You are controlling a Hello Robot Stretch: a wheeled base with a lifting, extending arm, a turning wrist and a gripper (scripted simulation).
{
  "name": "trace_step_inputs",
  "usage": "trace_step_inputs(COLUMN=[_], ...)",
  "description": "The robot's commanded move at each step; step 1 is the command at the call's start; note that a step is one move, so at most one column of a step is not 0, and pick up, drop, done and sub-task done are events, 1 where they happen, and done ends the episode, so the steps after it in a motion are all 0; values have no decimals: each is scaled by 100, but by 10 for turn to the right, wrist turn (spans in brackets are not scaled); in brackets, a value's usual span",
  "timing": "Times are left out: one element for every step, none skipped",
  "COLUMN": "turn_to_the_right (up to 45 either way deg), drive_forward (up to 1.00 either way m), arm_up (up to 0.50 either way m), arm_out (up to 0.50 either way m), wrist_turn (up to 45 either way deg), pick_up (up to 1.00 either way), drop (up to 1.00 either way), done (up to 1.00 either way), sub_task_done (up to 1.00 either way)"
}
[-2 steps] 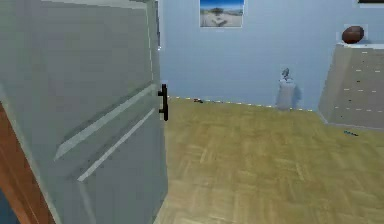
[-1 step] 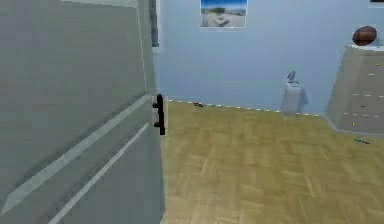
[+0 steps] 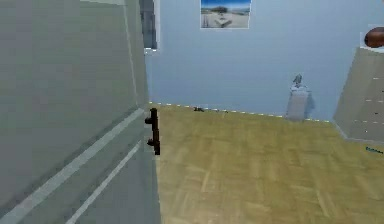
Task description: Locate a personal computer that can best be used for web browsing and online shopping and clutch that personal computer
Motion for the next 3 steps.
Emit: trace_step_inputs(turn_to_the_right=[-450, -450, -450], drive_forward=[0, 0, 0], arm_up=[0, 0, 0], arm_out=[0, 0, 0], wrist_turn=[0, 0, 0], pick_up=[0, 0, 0], drop=[0, 0, 0], done=[0, 0, 0], sub_task_done=[0, 0, 0])
